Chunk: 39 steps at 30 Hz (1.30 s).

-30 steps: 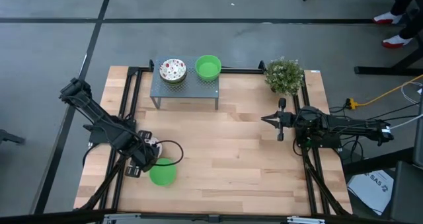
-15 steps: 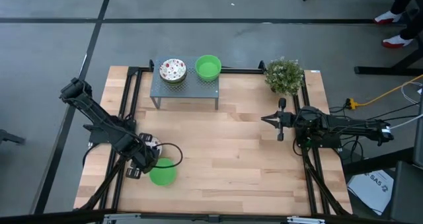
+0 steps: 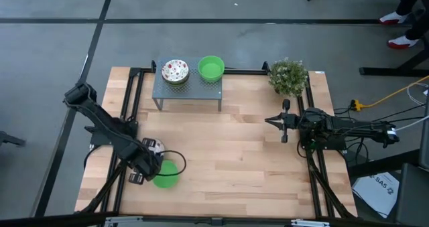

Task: Pick & Place Mini bowls
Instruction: Stack the white bowl on top of the white bowl on the shelf

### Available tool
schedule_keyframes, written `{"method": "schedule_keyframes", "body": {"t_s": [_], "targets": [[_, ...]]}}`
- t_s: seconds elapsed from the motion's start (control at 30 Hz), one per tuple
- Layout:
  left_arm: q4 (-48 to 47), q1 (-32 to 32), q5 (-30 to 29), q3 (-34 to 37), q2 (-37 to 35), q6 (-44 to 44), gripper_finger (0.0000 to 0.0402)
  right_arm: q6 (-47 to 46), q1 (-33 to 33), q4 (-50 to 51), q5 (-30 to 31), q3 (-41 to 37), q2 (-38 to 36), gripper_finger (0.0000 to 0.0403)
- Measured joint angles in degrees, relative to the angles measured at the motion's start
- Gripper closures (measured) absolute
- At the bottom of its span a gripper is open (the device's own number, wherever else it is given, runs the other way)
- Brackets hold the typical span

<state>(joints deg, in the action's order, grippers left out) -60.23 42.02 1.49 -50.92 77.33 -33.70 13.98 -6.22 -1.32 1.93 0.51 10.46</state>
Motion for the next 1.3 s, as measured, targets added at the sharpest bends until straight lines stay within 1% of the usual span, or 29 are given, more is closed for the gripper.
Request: {"method": "schedule_keyframes", "body": {"t_s": [0.3, 0.43, 0.57, 0.67, 0.8, 1.0, 1.13, 1.23, 1.3], "targets": [[0.4, 0.0, -0.1, 0.0, 7.2, 0.0, 0.0277, 0.0, 0.0, 0.0, 0.0, 0.0, 0.0, 0.0379], [0.4, 0.0, -0.3, 0.0, 9.2, -0.1, 0.0277, 0.0, 0.0, 0.0, 0.0, 0.0, 0.0, 0.0379], [0.5, 0.0, -2.7, 0.0, 10.2, -1.9, 0.0283, 0.0, 0.0, 0.0, 0.0, 0.0, 0.0, 0.0379], [0.6, -0.3, -4.3, 0.0, 10.3, -3.9, 0.0313, 0.0, 0.0, 0.0, 0.0, 0.0, 0.0, 0.0379], [0.2, -1.2, -4.5, -0.1, 10.3, -6.7, 0.0381, 0.0, 0.0, 0.0, 0.0, 0.0, 0.0, 0.0379], [-0.1, -2.7, -5.1, -0.4, 8.1, -12.0, 0.0392, 0.0, 0.0, 0.0, 0.0, 0.0, 0.0, 0.0379], [2.2, -3.9, -4.4, -1.5, 3.4, -13.8, 0.0396, 0.0, 0.0, 0.0, 0.0, 0.0, 0.0, 0.0379], [2.1, -5.4, -5.1, -1.6, -0.9, -15.8, 0.0397, 0.0, 0.0, 0.0, 0.0, 0.0, 0.0, 0.0379], [3.8, -6.5, -5.6, -1.6, -3.3, -17.5, 0.0397, 0.0, 0.0, 0.0, 0.0, 0.0, 0.0, 0.0379]]}}
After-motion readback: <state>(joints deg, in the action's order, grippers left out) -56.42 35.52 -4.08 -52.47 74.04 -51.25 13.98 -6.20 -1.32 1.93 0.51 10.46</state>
